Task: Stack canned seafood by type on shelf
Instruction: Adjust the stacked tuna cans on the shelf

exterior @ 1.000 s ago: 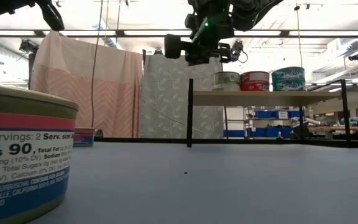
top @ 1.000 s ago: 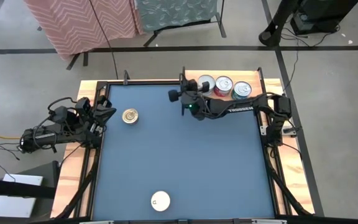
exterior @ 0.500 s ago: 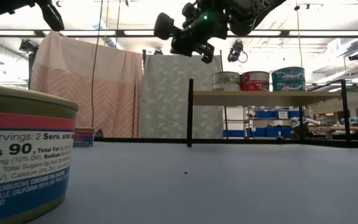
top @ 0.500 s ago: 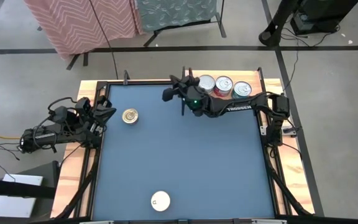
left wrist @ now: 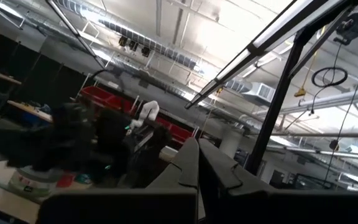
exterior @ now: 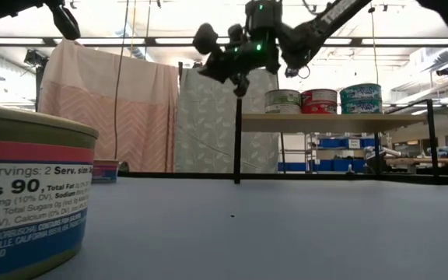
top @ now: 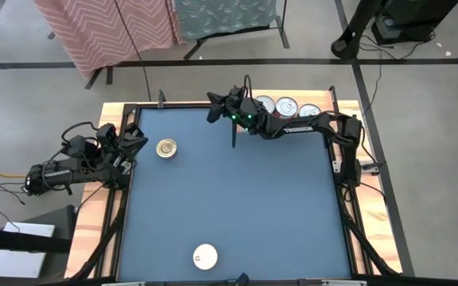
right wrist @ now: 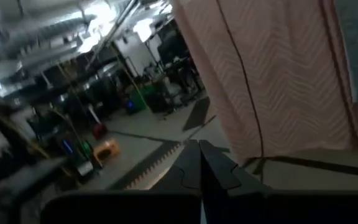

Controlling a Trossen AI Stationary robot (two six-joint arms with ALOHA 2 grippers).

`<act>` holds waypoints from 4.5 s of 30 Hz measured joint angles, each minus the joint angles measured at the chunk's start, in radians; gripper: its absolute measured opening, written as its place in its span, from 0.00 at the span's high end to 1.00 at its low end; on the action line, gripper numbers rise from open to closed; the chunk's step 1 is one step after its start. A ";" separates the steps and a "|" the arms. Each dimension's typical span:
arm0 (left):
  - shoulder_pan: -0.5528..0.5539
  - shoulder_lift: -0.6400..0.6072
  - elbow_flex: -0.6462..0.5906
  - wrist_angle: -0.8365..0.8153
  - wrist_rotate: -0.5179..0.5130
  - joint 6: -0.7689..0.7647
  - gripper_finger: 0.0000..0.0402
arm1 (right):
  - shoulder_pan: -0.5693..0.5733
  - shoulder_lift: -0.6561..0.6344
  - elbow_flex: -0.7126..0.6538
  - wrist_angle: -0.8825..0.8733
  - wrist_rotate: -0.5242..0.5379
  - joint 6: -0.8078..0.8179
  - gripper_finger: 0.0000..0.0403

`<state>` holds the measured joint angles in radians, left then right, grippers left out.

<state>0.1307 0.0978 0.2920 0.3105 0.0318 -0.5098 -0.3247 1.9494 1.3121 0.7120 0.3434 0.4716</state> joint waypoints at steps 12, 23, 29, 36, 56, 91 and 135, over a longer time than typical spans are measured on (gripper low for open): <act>0.000 0.000 0.000 0.037 -0.007 0.000 0.99 | -0.012 0.129 0.102 0.057 -0.009 0.030 1.00; 0.000 0.000 0.000 0.037 -0.001 0.001 0.99 | -0.016 0.115 0.106 0.041 0.209 -0.027 1.00; 0.000 0.000 0.000 0.037 0.012 0.003 0.99 | -0.007 0.115 0.106 0.027 0.321 -0.030 1.00; 0.000 0.000 0.000 0.036 0.012 0.006 0.99 | 0.008 0.115 0.106 0.024 0.473 -0.057 1.00; 0.000 0.000 0.000 0.036 0.020 0.008 0.99 | 0.041 0.115 0.106 -0.002 0.746 -0.131 1.00; 0.000 0.000 0.000 0.036 0.024 0.008 0.99 | 0.106 0.115 0.106 0.008 1.139 -0.440 1.00; 0.000 0.000 0.002 0.081 0.051 0.023 0.99 | 0.141 0.112 0.106 0.385 1.228 -1.127 1.00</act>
<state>0.1303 0.0975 0.2935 0.3920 0.0826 -0.4865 -0.1833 2.0614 1.4178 1.0974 1.5711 -0.6554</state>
